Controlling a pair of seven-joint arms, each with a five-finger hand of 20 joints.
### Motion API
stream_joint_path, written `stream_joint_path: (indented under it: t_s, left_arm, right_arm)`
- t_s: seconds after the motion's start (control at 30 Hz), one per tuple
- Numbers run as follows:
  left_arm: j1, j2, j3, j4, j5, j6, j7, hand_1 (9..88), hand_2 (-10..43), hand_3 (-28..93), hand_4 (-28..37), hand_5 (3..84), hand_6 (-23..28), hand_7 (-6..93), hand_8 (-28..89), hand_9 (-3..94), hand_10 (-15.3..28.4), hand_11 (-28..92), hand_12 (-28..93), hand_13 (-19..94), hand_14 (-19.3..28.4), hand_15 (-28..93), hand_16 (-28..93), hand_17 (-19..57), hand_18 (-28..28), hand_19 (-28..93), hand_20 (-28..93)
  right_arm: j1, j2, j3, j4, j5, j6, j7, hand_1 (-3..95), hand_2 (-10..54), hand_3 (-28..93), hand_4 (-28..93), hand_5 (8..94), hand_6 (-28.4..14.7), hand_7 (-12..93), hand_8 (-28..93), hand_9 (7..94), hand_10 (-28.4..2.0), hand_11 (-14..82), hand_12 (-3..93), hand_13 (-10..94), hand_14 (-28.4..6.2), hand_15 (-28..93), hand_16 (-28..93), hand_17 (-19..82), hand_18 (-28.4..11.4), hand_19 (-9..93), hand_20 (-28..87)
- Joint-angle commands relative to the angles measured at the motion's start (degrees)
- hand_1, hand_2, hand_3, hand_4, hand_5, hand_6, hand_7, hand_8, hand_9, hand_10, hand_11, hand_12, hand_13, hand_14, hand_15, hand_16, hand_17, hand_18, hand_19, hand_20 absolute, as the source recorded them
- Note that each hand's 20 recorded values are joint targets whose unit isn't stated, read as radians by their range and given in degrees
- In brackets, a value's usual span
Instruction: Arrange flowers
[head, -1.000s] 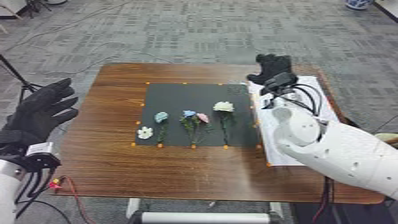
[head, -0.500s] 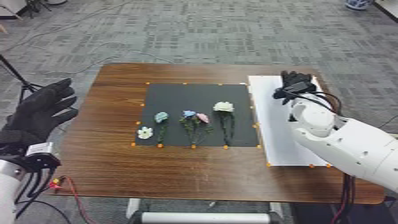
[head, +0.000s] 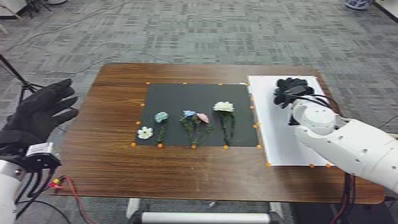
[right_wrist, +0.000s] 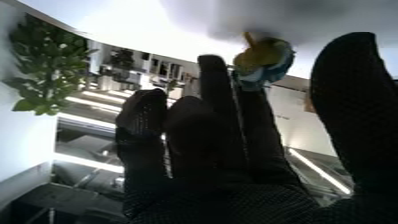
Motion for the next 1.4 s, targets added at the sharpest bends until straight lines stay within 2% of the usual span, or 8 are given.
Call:
stream_joint_path:
  t_s: [0.03, 0.13, 0.2, 0.33, 0.57, 0.73, 0.8, 1.4]
  left_arm:
    - [0.61, -0.77, -0.32, -0.43, 0.18, -0.47, -0.13, 24.0, -1.7, 69, -28.3, 22.7, 2.0, 22.4, -10, 16.8, 9.7, 22, 20, 5, 12.3, 44, -6, -11.1, 18.8, 40, 12]
    - [0.65, -0.82, -0.38, -0.47, 0.18, -0.41, -0.03, 24.1, -1.6, 68, -28.3, 22.7, 2.0, 22.4, -10, 16.9, 9.8, 22, 20, 5, 12.3, 44, -6, -11.1, 18.8, 40, 13]
    - [0.56, -0.81, -0.35, -0.49, 0.19, -0.37, 0.04, 24.1, -1.6, 68, -28.3, 22.7, 2.0, 22.3, -10, 16.9, 9.8, 22, 20, 5, 12.3, 44, -6, -11.1, 18.8, 40, 13]
    - [0.59, -0.77, -0.53, -0.45, 0.17, -0.43, -0.02, 24.1, -1.6, 68, -28.3, 22.6, 2.0, 22.4, -10, 16.8, 9.8, 22, 20, 5, 12.3, 44, -6, -11.1, 18.8, 40, 13]
    - [-0.02, -0.7, -0.19, -0.22, 0.15, -0.73, -0.2, 24.0, -1.7, 69, -28.3, 22.7, 2.0, 22.4, -10, 16.8, 9.8, 22, 20, 5, 12.4, 44, -6, -11.1, 18.8, 40, 13]
    - [-0.74, -1.0, 0.39, -0.1, -1.09, -0.85, -0.03, 24.1, -1.7, 69, -28.3, 22.6, 2.0, 22.4, -10, 16.8, 9.8, 22, 20, 5, 12.4, 44, -6, -11.1, 18.8, 40, 13]
    - [-0.99, -0.88, 0.52, -0.13, 0.07, -0.91, -0.44, 24.1, -1.7, 69, -28.3, 22.7, 2.0, 22.5, -10, 16.8, 9.8, 22, 20, 5, 12.4, 44, -6, -11.1, 18.8, 40, 13]
    - [-0.51, -0.9, 0.11, -0.45, 0.05, -0.87, -0.1, 24.0, -1.7, 69, -28.3, 22.2, 1.8, 22.5, -10, 16.8, 9.8, 22, 19, 5, 12.3, 44, -6, -11.1, 18.9, 40, 13]
  right_arm:
    - [0.91, 0.18, -3.28, 0.08, -1.44, 9.94, -2.4, 39.7, -9.5, 81, -28, 56.1, 3.8, 35, -10, 70.4, -4.6, 18.5, 23.2, 71, -5.0, 86, 34, 35, -19.3, 85, 52]
    - [-0.37, 1.46, -2.74, -1.74, -1.47, 14.37, -4.03, 50.2, -9.5, 78, -28, 67.0, 4.2, 49, -1, 83.7, -3.1, 18.6, 45.5, 76, -3.3, 86, 35, 39, -18.7, 87, 52]
    - [-2.16, 2.87, -0.86, -4.89, -1.2, 16.88, -4.74, 51.8, -9.5, 78, -28, 70.5, 3.6, 50, -2, 85.3, -2.4, 21.1, 49.1, 77, -3.0, 86, 35, 40, -18.6, 88, 52]
    - [-8.7, 6.41, 5.71, -14.07, -0.59, 21.16, -7.07, 52.6, -9.5, 79, -28, 73.7, 2.5, 48, -3, 86.5, -2.2, 20.9, 49.7, 78, -2.8, 86, 36, 41, -18.7, 89, 52]
    - [-19.48, 5.76, 15.13, -22.82, -4.79, 19.64, -9.33, 52.4, -9.5, 80, -28, 74.6, 2.4, 47, -3, 87.4, -2.3, 19.8, 50.2, 78, -2.7, 86, 37, 42, -18.7, 89, 52]
    - [-21.43, 5.06, 13.73, -24.18, -4.21, 20.02, -10.48, 52.3, -9.5, 80, -28, 74.6, 2.4, 47, -2, 87.6, -2.3, 19.2, 50.6, 78, -2.9, 86, 37, 42, -18.7, 89, 52]
    - [-22.03, 4.57, 13.37, -24.33, -4.56, 19.97, -10.45, 52.3, -9.5, 79, -28, 74.6, 2.4, 47, -2, 87.7, -2.3, 19.0, 50.6, 78, -2.9, 86, 37, 42, -18.8, 89, 52]
    - [-22.18, 3.39, 10.83, -24.46, -9.24, 19.38, -9.68, 51.5, -9.5, 80, -28, 73.3, 3.3, 47, 0, 87.5, -1.9, 17.6, 50.4, 78, -3.4, 86, 38, 41, -18.9, 89, 52]
